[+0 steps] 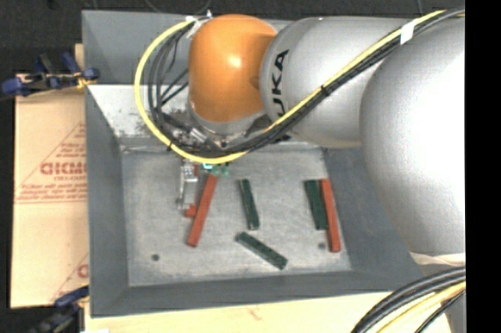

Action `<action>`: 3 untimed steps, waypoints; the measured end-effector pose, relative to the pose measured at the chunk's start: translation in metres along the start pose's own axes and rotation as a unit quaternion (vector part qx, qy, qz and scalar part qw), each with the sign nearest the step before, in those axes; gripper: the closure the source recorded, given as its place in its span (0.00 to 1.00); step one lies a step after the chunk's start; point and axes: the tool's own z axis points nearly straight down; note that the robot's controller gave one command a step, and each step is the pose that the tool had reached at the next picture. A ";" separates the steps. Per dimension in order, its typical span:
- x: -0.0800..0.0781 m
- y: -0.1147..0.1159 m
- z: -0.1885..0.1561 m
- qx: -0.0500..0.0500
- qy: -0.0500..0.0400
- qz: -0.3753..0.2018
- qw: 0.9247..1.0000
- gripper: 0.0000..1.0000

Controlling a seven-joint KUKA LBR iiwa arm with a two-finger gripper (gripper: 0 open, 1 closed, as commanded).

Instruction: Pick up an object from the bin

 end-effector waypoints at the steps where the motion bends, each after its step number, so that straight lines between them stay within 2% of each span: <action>1: -0.025 -0.050 0.103 0.000 -0.002 -0.105 0.994 0.00; 2: -0.031 -0.101 0.100 0.001 -0.004 -0.114 0.994 0.00; 3: 0.009 -0.079 0.053 0.001 -0.004 -0.198 0.980 0.00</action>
Offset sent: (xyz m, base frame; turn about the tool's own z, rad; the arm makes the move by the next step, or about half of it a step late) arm 0.0237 -0.0476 -0.1018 -0.2146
